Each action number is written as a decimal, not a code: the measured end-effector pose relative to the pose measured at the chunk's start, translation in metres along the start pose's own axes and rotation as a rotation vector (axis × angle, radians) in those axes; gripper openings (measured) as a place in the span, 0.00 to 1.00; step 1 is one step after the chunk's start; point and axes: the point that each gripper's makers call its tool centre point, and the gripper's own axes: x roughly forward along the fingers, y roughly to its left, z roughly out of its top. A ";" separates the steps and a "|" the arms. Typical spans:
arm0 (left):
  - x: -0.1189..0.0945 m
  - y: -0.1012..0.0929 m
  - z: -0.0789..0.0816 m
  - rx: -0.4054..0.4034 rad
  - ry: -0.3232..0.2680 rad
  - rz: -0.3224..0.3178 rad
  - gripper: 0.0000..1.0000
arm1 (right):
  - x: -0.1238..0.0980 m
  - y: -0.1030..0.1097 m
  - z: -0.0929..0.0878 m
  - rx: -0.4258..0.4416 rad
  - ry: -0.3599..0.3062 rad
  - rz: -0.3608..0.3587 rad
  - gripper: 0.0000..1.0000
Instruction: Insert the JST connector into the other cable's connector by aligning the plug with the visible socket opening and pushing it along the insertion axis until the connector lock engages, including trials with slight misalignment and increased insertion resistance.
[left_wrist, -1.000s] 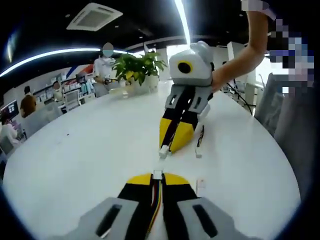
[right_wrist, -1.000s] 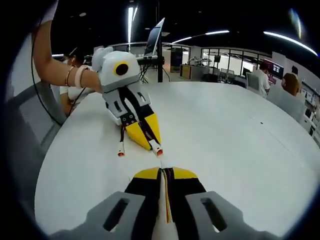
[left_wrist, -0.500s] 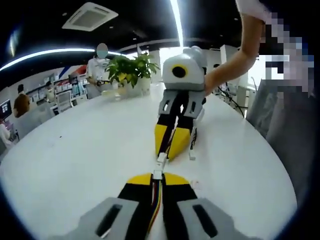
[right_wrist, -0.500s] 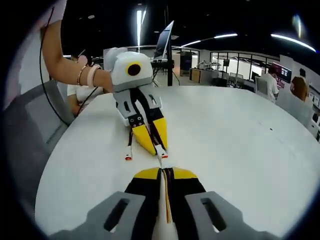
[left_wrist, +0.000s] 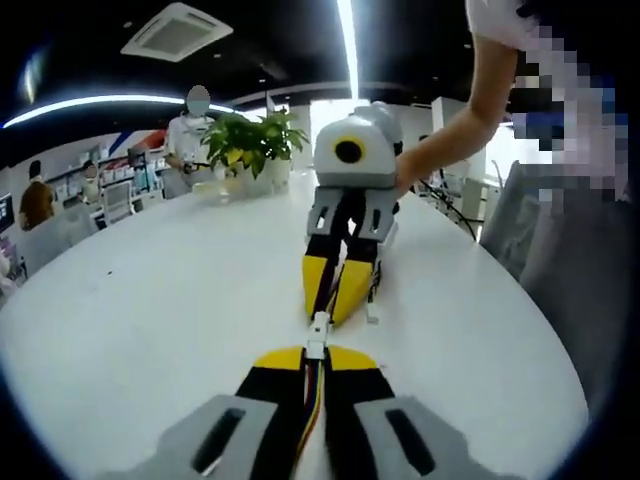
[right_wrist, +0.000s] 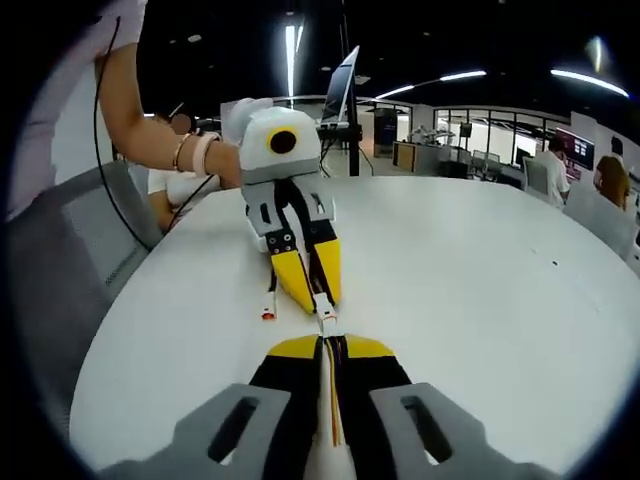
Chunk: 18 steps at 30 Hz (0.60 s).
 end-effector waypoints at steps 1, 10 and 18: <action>0.000 0.000 0.000 -0.003 -0.003 -0.001 0.00 | -0.001 0.000 0.001 0.000 -0.005 0.004 0.04; 0.000 -0.003 0.001 -0.012 -0.012 -0.033 0.00 | -0.001 0.006 0.004 -0.004 -0.010 0.044 0.04; 0.004 -0.005 0.001 -0.016 -0.016 -0.052 0.00 | -0.002 0.010 0.003 0.018 -0.024 0.074 0.04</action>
